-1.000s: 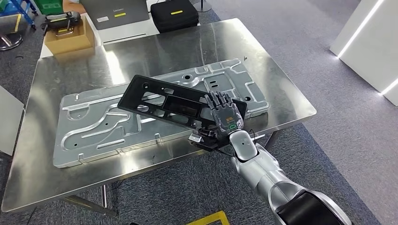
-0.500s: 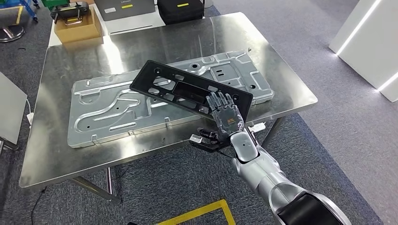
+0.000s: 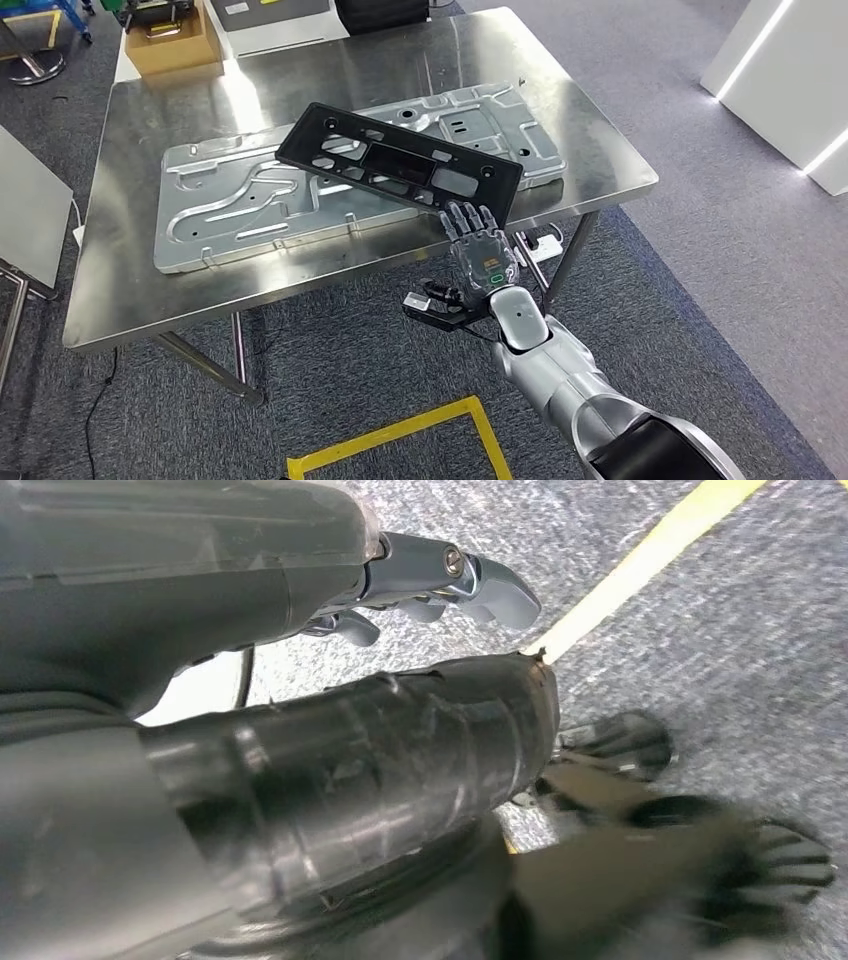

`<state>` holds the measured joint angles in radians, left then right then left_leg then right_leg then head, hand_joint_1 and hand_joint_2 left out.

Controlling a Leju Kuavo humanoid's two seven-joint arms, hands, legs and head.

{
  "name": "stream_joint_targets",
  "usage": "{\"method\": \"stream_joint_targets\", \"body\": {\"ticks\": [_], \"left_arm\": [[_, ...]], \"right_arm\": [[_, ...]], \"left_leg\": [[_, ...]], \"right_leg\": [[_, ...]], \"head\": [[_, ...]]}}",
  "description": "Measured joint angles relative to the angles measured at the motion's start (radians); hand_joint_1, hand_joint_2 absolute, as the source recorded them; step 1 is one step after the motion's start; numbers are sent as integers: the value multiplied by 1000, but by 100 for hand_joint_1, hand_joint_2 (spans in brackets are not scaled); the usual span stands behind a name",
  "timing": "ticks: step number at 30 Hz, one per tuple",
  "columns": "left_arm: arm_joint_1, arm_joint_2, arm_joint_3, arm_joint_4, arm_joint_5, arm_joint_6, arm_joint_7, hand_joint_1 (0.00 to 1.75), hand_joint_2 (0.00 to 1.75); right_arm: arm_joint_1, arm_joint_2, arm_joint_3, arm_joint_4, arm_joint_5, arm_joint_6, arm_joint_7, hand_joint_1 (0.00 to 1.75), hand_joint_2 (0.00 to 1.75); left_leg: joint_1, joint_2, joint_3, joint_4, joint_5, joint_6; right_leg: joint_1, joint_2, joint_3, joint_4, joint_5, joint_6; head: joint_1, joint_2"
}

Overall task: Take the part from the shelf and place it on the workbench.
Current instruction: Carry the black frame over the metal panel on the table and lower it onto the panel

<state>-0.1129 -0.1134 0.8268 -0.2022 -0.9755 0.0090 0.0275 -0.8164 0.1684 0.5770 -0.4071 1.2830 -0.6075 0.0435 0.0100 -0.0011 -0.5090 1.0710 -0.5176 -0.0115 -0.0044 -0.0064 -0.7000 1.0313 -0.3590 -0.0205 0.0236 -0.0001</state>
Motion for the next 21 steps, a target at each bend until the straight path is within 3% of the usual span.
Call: {"method": "stream_joint_targets", "body": {"ticks": [1, 2, 4, 5, 6, 8, 9, 10, 11, 12, 13, 15, 16, 17, 19, 20, 21], "left_arm": [[0, 0, 0, 0, 0, 0, 0, 0, 0], [-1, 0, 0, 0, 0, 0, 0, 0, 0], [1, 0, 2, 0, 0, 0, 1, 0, 0], [1, 0, 3, 0, 0, 0, 2, 0, 0], [1, 0, 4, 0, 1, 0, 2, 0, 0], [1, 0, 6, 0, 4, 0, 2, 0, 0], [1, 0, 7, 0, 6, 1, 2, 0, 0], [2, 0, 9, 0, 8, 1, 2, 0, 0], [3, 0, 12, 0, 10, 2, 1, 0, 0], [4, 0, 14, 0, 12, 2, 0, 0, 0], [5, 0, 18, 0, 14, 3, -1, 0, 0], [8, 0, 25, 0, 18, 4, -5, 0, 0], [10, 0, 29, 0, 19, 6, -8, 0, 0], [12, 0, 33, 0, 22, 7, -10, 0, 0], [18, 0, 42, 0, 27, 10, -15, 0, 0], [21, 0, 48, 0, 30, 12, -16, 0, 0], [23, 0, 52, 0, 32, 15, -17, 0, 0]], "right_arm": [[2, 0, -2, 0, -2, -1, 0, 0, 0], [4, 0, -4, 0, -5, -1, -1, 0, 0], [9, -1, -8, 0, -10, -1, -3, 0, 0], [12, -2, -11, 1, -13, -1, -4, 0, 0], [16, -3, -16, 1, -18, -1, -7, 0, 0], [27, -6, -30, 1, -33, -3, -15, 0, 0], [35, -8, -39, 1, -43, -5, -21, 0, 0], [45, -9, -49, 2, -57, -6, -29, 0, 0], [55, -11, -58, 2, -75, -5, -39, 0, 0], [65, -13, -70, 2, -100, -3, -53, 0, 0], [74, -13, -86, 2, -136, 1, -74, 0, 0], [92, -14, -126, 1, -220, 10, -123, 0, 0], [104, -14, -150, 1, -261, 15, -149, 0, 0], [117, -15, -174, 0, -295, 21, -169, 0, 0], [149, -17, -220, 1, -347, 31, -200, 0, 0], [166, -19, -241, 2, -366, 34, -213, 0, 0], [182, -19, -260, 3, -384, 35, -226, 0, 0]], "left_leg": [[-3, -1, 32, -50, -13, 4], [-6, -1, 45, -76, -21, 9], [-5, 1, 33, -82, -4, 23], [-4, 4, 24, -84, 9, 33], [-2, 7, 12, -87, 24, 42], [-3, 10, -20, -86, 51, 52], [-4, 10, -38, -84, 65, 53], [-5, 10, -56, -82, 77, 52], [-6, 10, -73, -80, 88, 51], [-7, 10, -90, -76, 98, 49], [-7, 10, -106, -71, 107, 47], [-9, 9, -131, -60, 123, 38], [-9, 9, -136, -57, 130, 32], [-8, 9, -139, -56, 138, 26], [-5, 8, -143, -58, 148, 13], [-3, 7, -150, -48, 133, 8], [-2, 6, -161, -24, 99, 4]], "right_leg": [[0, -1, -3, 0, 9, 6], [0, -1, -3, -3, 19, 12], [-1, -1, -5, -8, 31, 24], [-2, 1, -13, 2, 13, 29], [-3, 3, -25, 31, -26, 34], [-6, 5, -57, 146, -138, 40], [-7, 5, -68, 214, -174, 43], [-8, 5, -69, 265, -183, 45], [-9, 5, -60, 290, -170, 46], [-9, 5, -31, 279, -145, 45], [-9, 5, 15, 233, -123, 43], [-6, 6, 125, 92, -133, 35], [-3, 7, 161, 38, -148, 29], [1, 7, 179, 6, -160, 24], [3, 5, 174, -10, -149, 10], [2, 3, 166, -13, -139, 1], [0, 1, 156, -16, -126, -7]], "head": [[1, 0], [1, 0], [2, 0], [2, 0], [2, 0], [3, 0], [3, 0], [3, 0], [3, 0], [3, 0], [3, 0], [2, 0], [2, 0], [2, 0], [2, 0], [2, 0], [2, 0]]}}
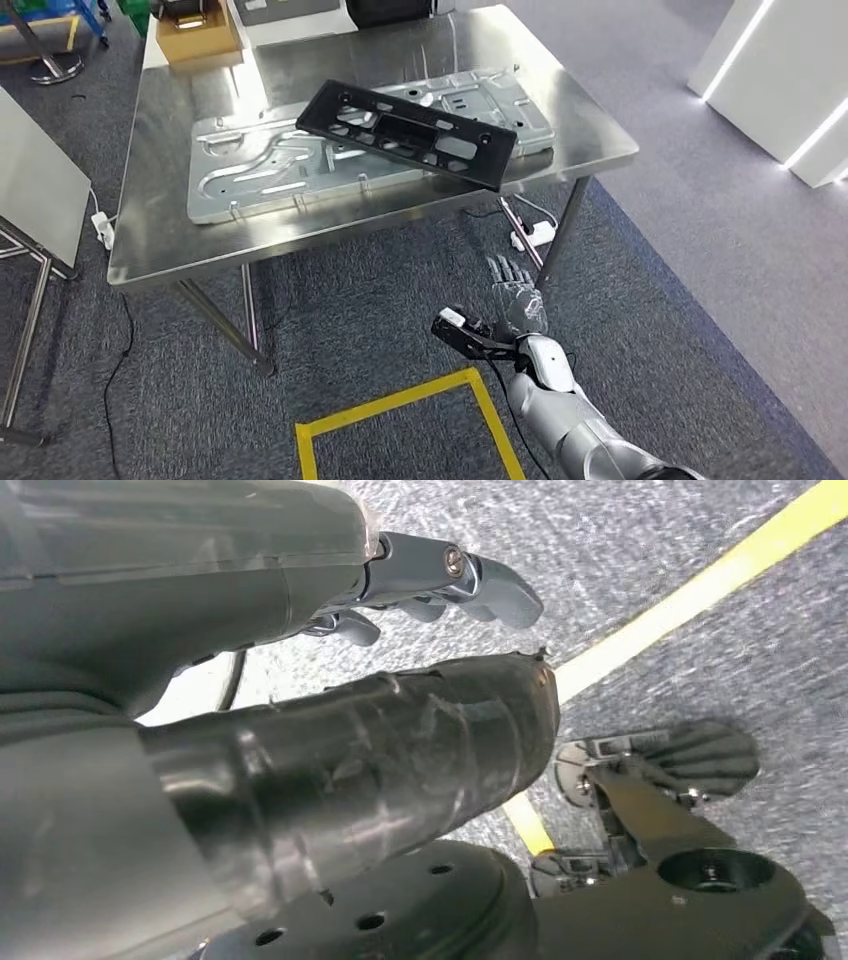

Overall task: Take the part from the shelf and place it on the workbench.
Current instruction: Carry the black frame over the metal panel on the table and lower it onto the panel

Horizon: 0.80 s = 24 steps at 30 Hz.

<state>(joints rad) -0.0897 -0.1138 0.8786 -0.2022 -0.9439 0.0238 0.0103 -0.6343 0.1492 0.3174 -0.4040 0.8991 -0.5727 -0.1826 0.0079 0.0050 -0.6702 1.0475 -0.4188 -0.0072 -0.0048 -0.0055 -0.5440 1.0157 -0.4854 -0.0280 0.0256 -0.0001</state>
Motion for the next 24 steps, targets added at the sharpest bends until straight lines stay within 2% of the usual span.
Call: {"method": "stream_joint_targets", "body": {"ticks": [2, 3, 4, 5, 6, 7, 8, 9, 10, 11, 12, 13, 14, 15, 16, 18, 19, 20, 21, 22, 23, 24], "left_arm": [[4, 0, 8, 0, 3, 5, 0, 0, 0], [6, 0, 13, 0, 4, 7, 0, 0, 0], [7, -1, 17, 0, 6, 8, -1, 0, 0], [7, -1, 20, 0, 6, 9, -1, 0, 0], [8, -2, 23, 0, 6, 10, -1, 0, 0], [7, -2, 25, 0, 7, 11, -1, 0, 0], [6, -1, 27, 0, 7, 13, -1, 0, 0], [5, -1, 29, 0, 8, 17, -1, 0, 0], [2, 0, 31, 0, 9, 21, -1, 0, 0], [1, 0, 34, 0, 12, 26, 0, 0, 0], [0, 1, 39, -1, 15, 31, 0, 0, 0], [1, 1, 44, 0, 17, 36, 1, 0, 0], [1, 0, 49, 0, 19, 40, 2, 0, 0], [2, 0, 53, 0, 20, 44, 4, 0, 0], [3, 0, 57, 0, 21, 47, 6, 0, 0], [3, 1, 65, 0, 22, 57, 12, 0, 0], [3, 1, 69, 0, 22, 63, 14, 0, 0], [4, 1, 73, 0, 22, 70, 16, 0, 0], [4, 1, 76, 0, 21, 74, 18, 0, 0], [5, 1, 78, 0, 20, 79, 19, 0, 0], [6, 1, 80, 0, 19, 82, 21, 0, 0], [7, 1, 81, 0, 17, 85, 22, 0, 0]], "right_arm": [[35, -2, -34, 2, -38, -1, -30, 0, 0], [54, -4, -50, 4, -57, -1, -45, 0, 0], [74, -7, -66, 6, -72, -2, -58, 0, 0], [92, -10, -80, 8, -83, -3, -68, 0, 0], [105, -13, -91, 10, -88, -4, -74, 0, 0], [115, -16, -101, 12, -92, -4, -76, 0, 0], [122, -17, -110, 14, -97, -3, -73, 0, 0], [127, -19, -120, 15, -103, -2, -68, 0, 0], [134, -21, -132, 15, -114, 0, -61, 0, 0], [143, -24, -146, 16, -128, 2, -54, 0, 0], [154, -27, -163, 17, -146, 4, -52, 0, 0], [167, -32, -181, 19, -166, 6, -52, 0, 0], [181, -38, -200, 21, -186, 7, -54, 0, 0], [197, -44, -218, 24, -208, 10, -56, 0, 0], [212, -51, -236, 27, -228, 15, -55, 0, 0], [243, -64, -275, 35, -267, 35, -40, 0, 0], [261, -71, -299, 41, -284, 47, -27, 0, 0], [281, -78, -325, 48, -301, 63, -9, 0, 0], [301, -84, -350, 57, -312, 80, 12, 0, 0], [321, -90, -372, 66, -320, 100, 36, 0, 0], [339, -94, -389, 74, -325, 125, 61, 0, 0], [355, -98, -402, 81, -327, 151, 86, 0, 0]], "left_leg": [[2, 0, -33, 104, -103, -5], [3, 0, -46, 170, -142, -7], [3, 0, -51, 224, -159, -9], [3, 0, -44, 254, -152, -9], [3, 0, -20, 249, -127, -8], [3, 0, 22, 210, -101, -6], [2, -1, 80, 143, -92, -2], [0, -1, 141, 60, -99, 2], [-3, -1, 186, -5, -113, 7], [-7, -2, 214, -49, -128, 11], [-11, -2, 222, -69, -129, 17], [-10, -2, 216, -69, -118, 23], [-9, -1, 210, -73, -106, 30], [-6, 1, 200, -76, -92, 39], [-4, 4, 187, -78, -77, 46], [-6, 6, 157, -77, -51, 54], [-7, 5, 139, -76, -38, 53], [-7, 5, 119, -74, -24, 52], [-7, 5, 98, -71, -11, 50], [-7, 5, 78, -66, 0, 47], [-7, 4, 60, -59, 9, 42], [-8, 5, 45, -49, 16, 37]], "right_leg": [[0, -1, -28, 0, 25, -10], [1, -2, -44, 1, 38, -11], [3, -3, -62, 3, 51, -10], [4, -5, -82, 5, 63, -9], [4, -6, -101, 8, 75, -7], [4, -6, -120, 12, 87, -5], [4, -5, -135, 15, 99, -3], [4, -4, -147, 18, 110, 2], [4, -5, -152, 18, 121, 8], [3, -6, -153, 16, 131, 14], [3, -8, -151, 12, 141, 20], [2, -9, -149, 7, 149, 27], [0, -7, -152, 11, 139, 32], [-1, -5, -160, 28, 108, 37], [-2, -2, -172, 62, 60, 41], [-6, 2, -200, 180, -53, 47], [-7, 2, -207, 243, -79, 51], [-9, 3, -204, 289, -78, 54], [-12, 3, -186, 304, -54, 56], [-14, 3, -153, 290, -24, 58], [-17, 3, -101, 239, -7, 59], [-18, 3, -38, 160, -15, 59]], "head": [[-1, 0], [-2, 0], [-2, 0], [-2, 0], [-2, 0], [-2, 0], [-2, 0], [-2, 0], [-2, 0], [-2, 0], [-2, 0], [-2, 0], [-2, 0], [-1, 0], [0, 0], [1, 0], [1, 0], [1, 0], [1, 0], [1, 0], [1, 0], [1, 0]]}}
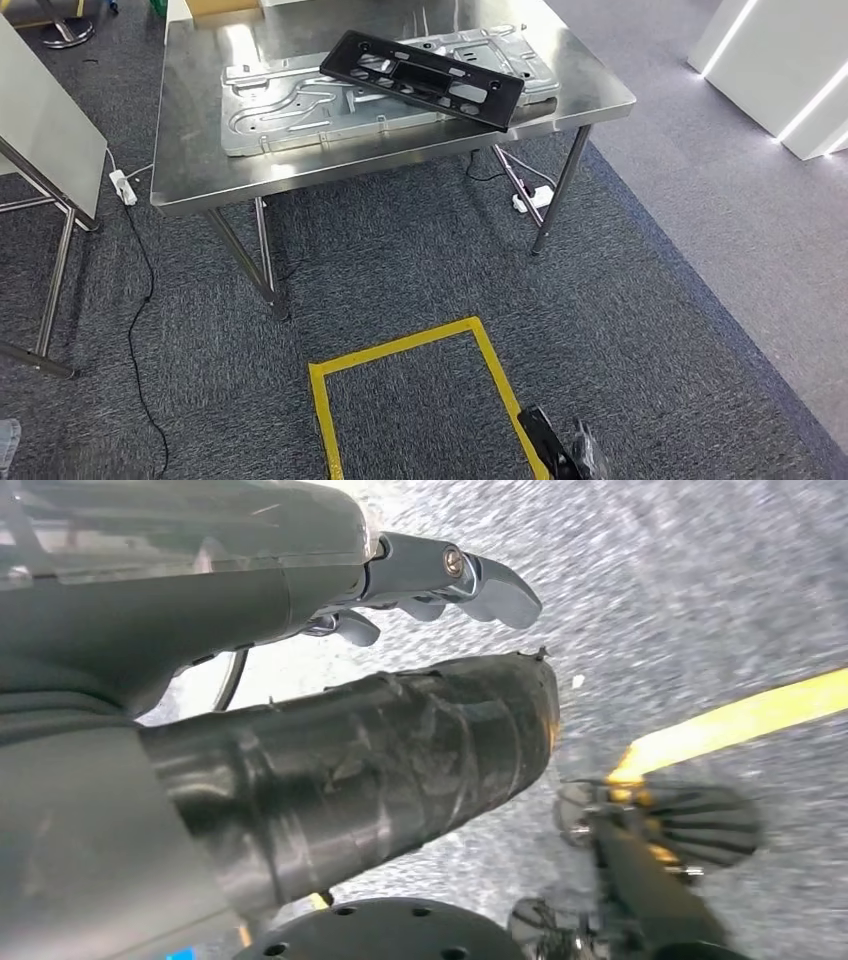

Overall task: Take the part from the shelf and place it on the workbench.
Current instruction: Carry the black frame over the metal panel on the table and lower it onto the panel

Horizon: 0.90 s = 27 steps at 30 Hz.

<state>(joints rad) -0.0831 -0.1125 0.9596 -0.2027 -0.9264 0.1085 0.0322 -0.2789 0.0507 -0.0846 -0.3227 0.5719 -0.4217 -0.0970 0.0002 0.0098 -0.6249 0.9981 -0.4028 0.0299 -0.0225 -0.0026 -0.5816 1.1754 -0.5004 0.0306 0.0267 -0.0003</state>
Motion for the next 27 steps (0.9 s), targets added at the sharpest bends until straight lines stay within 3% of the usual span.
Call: {"method": "stream_joint_targets", "body": {"ticks": [2, 3, 5, 6, 7, 9, 10, 11, 13, 14, 15, 17, 18, 20, 22, 24, 25, 26, 27], "left_arm": [[1, 0, 3, 0, -5, 4, 4, 0, 0], [1, 0, 4, 0, -9, 5, 7, 0, 0], [0, 0, 6, 0, -15, 6, 12, 0, 0], [1, 0, 6, 0, -18, 6, 14, 0, 0], [1, 0, 7, 0, -20, 5, 16, 0, 0], [3, 0, 7, 0, -21, 5, 21, 0, 87], [3, -1, 7, 0, -21, 5, 24, 0, 131], [3, -1, 8, 0, -19, 3, 26, 0, 175], [3, -2, 11, 0, -17, -4, 28, 0, 175], [3, -1, 12, 0, -18, -8, 30, 0, 175], [2, 0, 13, -1, -20, -8, 32, 0, 175], [-3, 3, 13, -1, -29, 1, 33, 0, 175], [-7, 4, 13, -1, -34, 9, 33, 0, 175], [-10, 3, 12, -1, -39, 21, 33, 0, 175], [-7, 2, 13, -1, -37, 18, 34, 0, 87], [-4, 2, 13, -1, -34, 6, 34, 0, 0], [-3, 2, 13, -1, -33, 2, 34, 0, 0], [-2, 2, 14, -1, -33, 0, 36, 0, 0], [-2, 2, 14, -1, -32, -2, 38, 0, 0]], "right_arm": [[28, -6, -20, 14, -2, 60, 44, 0, 0], [42, -8, -28, 22, -3, 91, 64, 0, 0], [71, -10, -42, 40, -3, 143, 100, 0, 0], [84, -10, -48, 47, -3, 161, 116, 0, 0], [96, -10, -54, 54, -4, 176, 132, 0, 0], [113, -10, -65, 63, -5, 196, 161, 0, 0], [121, -9, -70, 68, -6, 203, 175, 0, 0], [130, -9, -75, 72, -7, 208, 186, 0, 44], [144, -7, -85, 81, -7, 214, 204, 0, 131], [149, -6, -89, 84, -6, 216, 212, 0, 175], [152, -3, -91, 87, -4, 216, 217, 0, 175], [157, 3, -94, 90, -1, 217, 223, 0, 175], [159, 6, -97, 91, 0, 216, 225, 0, 175], [160, 7, -104, 93, 3, 216, 228, 0, 175], [164, 8, -109, 95, 9, 216, 232, 0, 175], [170, 7, -110, 97, 17, 216, 237, 0, 175], [173, 7, -110, 99, 20, 216, 241, 0, 175], [175, 7, -110, 100, 23, 216, 245, 0, 131], [177, 7, -110, 101, 24, 215, 247, 0, 87]], "left_leg": [[-1, 3, -19, 16, 13, -13], [0, 4, -23, 19, 20, -20], [6, 2, -28, 24, 22, -32], [9, 1, -34, 38, -1, -37], [11, -1, -45, 72, -44, -41], [12, -1, -73, 188, -148, -46], [12, -2, -85, 252, -176, -47], [11, -2, -87, 299, -173, -46], [8, -2, -50, 307, -114, -37], [3, -2, -5, 261, -87, -30], [-4, -2, 56, 185, -83, -21], [-15, 0, 161, 32, -116, -5], [-18, 0, 187, -15, -135, 0], [-15, 2, 192, -49, -137, 10], [-9, 5, 186, -61, -120, 21], [-7, 7, 173, -60, -108, 29], [-6, 8, 165, -57, -104, 30], [-5, 8, 158, -52, -101, 30], [-3, 8, 151, -46, -100, 28]], "right_leg": [[4, 2, 94, -132, -43, -7], [10, 2, 112, -164, -57, -12], [13, -2, 102, -169, -47, -30], [13, -6, 93, -170, -37, -41], [12, -8, 81, -171, -27, -50], [16, -8, 53, -171, -6, -60], [19, -8, 38, -171, 4, -62], [23, -9, 23, -170, 15, -62], [28, -12, -6, -167, 36, -62], [29, -12, -17, -164, 45, -62], [29, -12, -24, -162, 53, -60], [30, -13, -33, -157, 66, -52], [29, -15, -37, -156, 73, -47], [29, -17, -44, -154, 82, -36], [28, -10, -61, -114, 50, -25], [20, -1, -104, 2, -29, -12], [14, 1, -125, 65, -62, -5], [7, 1, -135, 107, -80, 4], [-1, 1, -126, 112, -77, 13]], "head": [[-1, 0], [-1, 0], [0, 0], [0, 0], [-1, 0], [-1, 0], [-2, 0], [-2, 0], [-2, 0], [-2, 0], [-2, 0], [-2, 0], [-2, 0], [-2, 0], [-1, 0], [-1, 0], [0, 0], [0, 0], [0, 0]]}}
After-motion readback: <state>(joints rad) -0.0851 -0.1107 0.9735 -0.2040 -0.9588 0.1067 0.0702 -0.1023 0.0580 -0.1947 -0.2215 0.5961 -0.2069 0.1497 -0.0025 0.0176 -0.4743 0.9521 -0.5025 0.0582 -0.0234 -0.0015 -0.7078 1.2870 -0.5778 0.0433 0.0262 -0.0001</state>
